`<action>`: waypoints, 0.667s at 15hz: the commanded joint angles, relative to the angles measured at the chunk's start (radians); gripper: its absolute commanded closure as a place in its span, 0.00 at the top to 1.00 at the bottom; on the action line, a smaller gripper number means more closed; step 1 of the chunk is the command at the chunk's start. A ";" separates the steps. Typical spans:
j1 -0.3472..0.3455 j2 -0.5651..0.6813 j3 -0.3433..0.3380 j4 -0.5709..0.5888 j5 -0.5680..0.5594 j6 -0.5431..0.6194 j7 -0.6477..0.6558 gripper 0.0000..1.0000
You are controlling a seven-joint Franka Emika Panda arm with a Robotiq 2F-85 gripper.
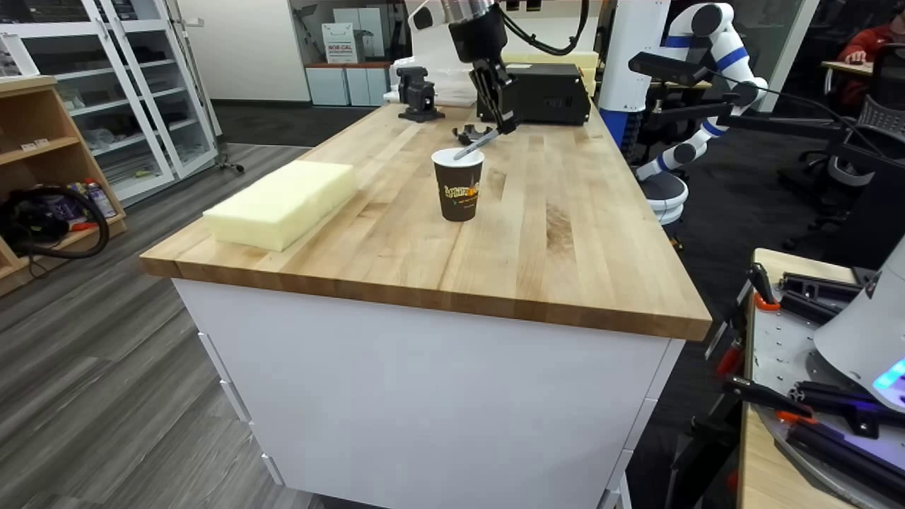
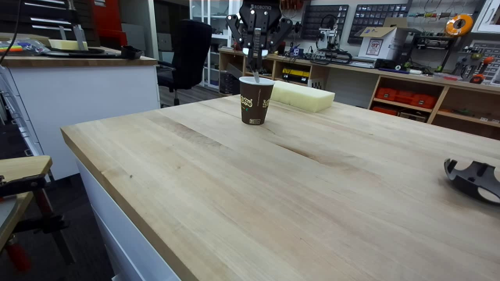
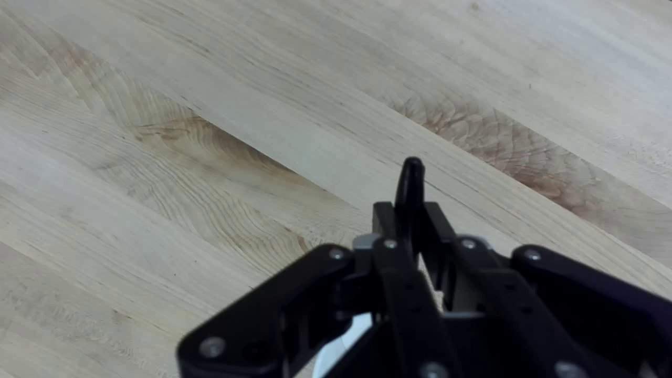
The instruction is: Remove the marker from the cup,move the cup to the left and put the marker in the cup
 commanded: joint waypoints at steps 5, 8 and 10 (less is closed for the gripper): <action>0.023 0.054 0.005 0.102 -0.054 -0.113 0.009 0.04; 0.029 0.074 0.009 0.132 -0.059 -0.131 0.003 0.04; 0.031 0.086 0.010 0.145 -0.060 -0.135 0.001 0.04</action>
